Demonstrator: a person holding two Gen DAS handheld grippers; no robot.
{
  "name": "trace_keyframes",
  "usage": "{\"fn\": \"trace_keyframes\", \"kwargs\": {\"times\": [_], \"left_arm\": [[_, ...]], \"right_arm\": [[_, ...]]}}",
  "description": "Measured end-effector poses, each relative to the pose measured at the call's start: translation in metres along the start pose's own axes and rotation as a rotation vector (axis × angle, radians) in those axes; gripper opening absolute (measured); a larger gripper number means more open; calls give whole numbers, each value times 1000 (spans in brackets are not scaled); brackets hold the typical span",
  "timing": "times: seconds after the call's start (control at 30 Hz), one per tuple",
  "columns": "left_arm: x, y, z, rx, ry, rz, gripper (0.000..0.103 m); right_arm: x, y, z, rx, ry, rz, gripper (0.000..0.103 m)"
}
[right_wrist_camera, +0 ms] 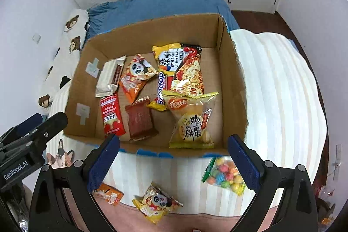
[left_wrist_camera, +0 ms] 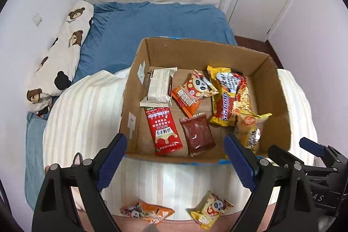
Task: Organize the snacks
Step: 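Grasp an orange panda chip bag with the left tool while the right tool grasps a yellow panda chip bag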
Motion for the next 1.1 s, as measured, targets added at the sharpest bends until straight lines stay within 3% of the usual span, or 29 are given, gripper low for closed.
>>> {"fn": "trace_keyframes", "kwargs": {"times": [0.23, 0.37, 0.57, 0.73, 1.03, 1.1], "left_arm": [[-33, -24, -8, -43, -11, 26, 91], [-40, -60, -25, -107, -8, -10, 91], [-3, -158, -67, -292, 3, -216, 91], [44, -226, -92, -532, -84, -401, 91], [98, -232, -94, -728, -167, -426, 88], [108, -227, -91, -719, -152, -416, 67]], "right_arm": [[-32, -25, -12, -3, 50, 30, 101], [-31, -61, -22, -21, 94, -16, 101], [17, -137, -22, 61, 148, -192, 101], [71, -181, -9, 248, 172, -308, 101], [125, -203, -9, 433, 167, -341, 98], [131, -205, -12, 433, 160, -348, 88]]}}
Point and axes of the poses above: each gripper's, at about its wrist camera, not at the fingertips, and x roughly the way its jaws point, z to its right, y to its top, the point moved 8 cm from there along x, roughly the way its jaws point, and after that the axes turned 4 degrees about z, right-handed, at the moved point
